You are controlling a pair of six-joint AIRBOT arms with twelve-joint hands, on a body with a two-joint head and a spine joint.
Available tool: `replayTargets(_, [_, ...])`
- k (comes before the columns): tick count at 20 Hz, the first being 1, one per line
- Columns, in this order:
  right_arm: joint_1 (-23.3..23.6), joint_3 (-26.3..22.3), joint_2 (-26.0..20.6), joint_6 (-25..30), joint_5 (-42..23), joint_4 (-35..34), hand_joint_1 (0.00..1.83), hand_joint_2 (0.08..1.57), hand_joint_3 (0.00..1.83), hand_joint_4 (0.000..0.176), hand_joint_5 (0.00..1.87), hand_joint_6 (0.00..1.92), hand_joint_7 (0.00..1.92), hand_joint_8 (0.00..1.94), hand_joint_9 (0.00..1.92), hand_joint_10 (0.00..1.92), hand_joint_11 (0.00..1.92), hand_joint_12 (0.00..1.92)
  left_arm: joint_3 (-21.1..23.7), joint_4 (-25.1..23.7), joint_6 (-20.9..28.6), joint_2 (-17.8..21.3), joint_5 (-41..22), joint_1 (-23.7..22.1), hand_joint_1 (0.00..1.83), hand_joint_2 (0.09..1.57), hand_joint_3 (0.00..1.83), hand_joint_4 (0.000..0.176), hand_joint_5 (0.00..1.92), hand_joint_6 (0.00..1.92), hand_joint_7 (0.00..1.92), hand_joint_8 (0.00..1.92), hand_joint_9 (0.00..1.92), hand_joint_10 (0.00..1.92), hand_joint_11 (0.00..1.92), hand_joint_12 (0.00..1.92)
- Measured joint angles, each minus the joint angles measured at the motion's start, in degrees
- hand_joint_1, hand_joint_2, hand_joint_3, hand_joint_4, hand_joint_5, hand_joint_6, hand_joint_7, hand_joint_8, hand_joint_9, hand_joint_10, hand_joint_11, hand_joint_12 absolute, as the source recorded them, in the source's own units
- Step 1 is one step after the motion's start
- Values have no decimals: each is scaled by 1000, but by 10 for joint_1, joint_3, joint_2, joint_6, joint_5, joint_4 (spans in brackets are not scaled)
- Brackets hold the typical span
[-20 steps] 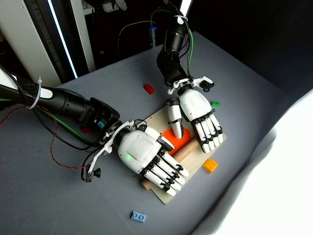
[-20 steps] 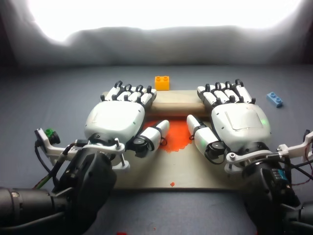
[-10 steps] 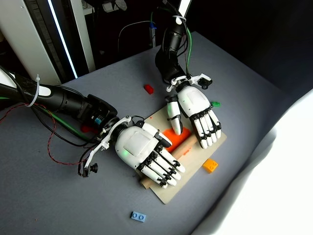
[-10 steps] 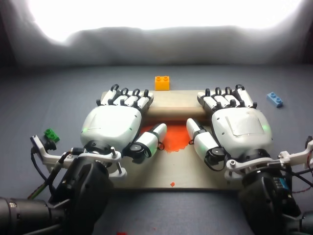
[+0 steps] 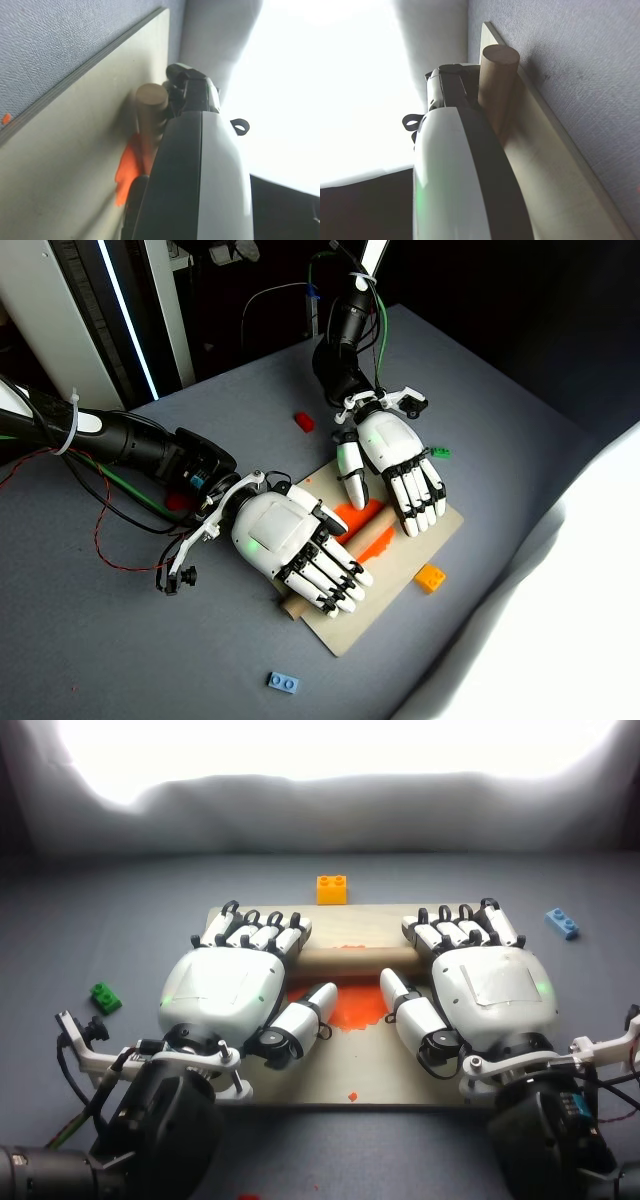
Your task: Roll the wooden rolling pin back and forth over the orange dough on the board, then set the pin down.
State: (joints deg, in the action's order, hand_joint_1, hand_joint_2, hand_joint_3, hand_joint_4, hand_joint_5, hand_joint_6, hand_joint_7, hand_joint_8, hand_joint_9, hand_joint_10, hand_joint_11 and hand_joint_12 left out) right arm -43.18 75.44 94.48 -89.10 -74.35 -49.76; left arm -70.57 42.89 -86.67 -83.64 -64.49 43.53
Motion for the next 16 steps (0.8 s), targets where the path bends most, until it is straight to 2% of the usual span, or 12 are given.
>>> replayTargets(5, [-3,-4,0,-8,-8,1,0,1528,0,0,431,84,512,1,392,112,0,1157,12,0,2,1,-16,6,0,1484,0,0,344,8,381,3,323,5,0,687])
replayTargets(9, [-6,-10,0,-12,-13,0,0,1524,0,0,431,85,509,0,385,112,0,1142,20,-3,5,2,-24,11,0,1483,0,0,325,0,368,1,308,2,0,638])
replayTargets(16, [-14,-28,-1,-29,-29,3,0,1528,0,0,426,85,502,2,373,110,0,1116,21,-24,9,2,-40,27,0,1484,1,0,324,4,359,3,295,1,0,650])
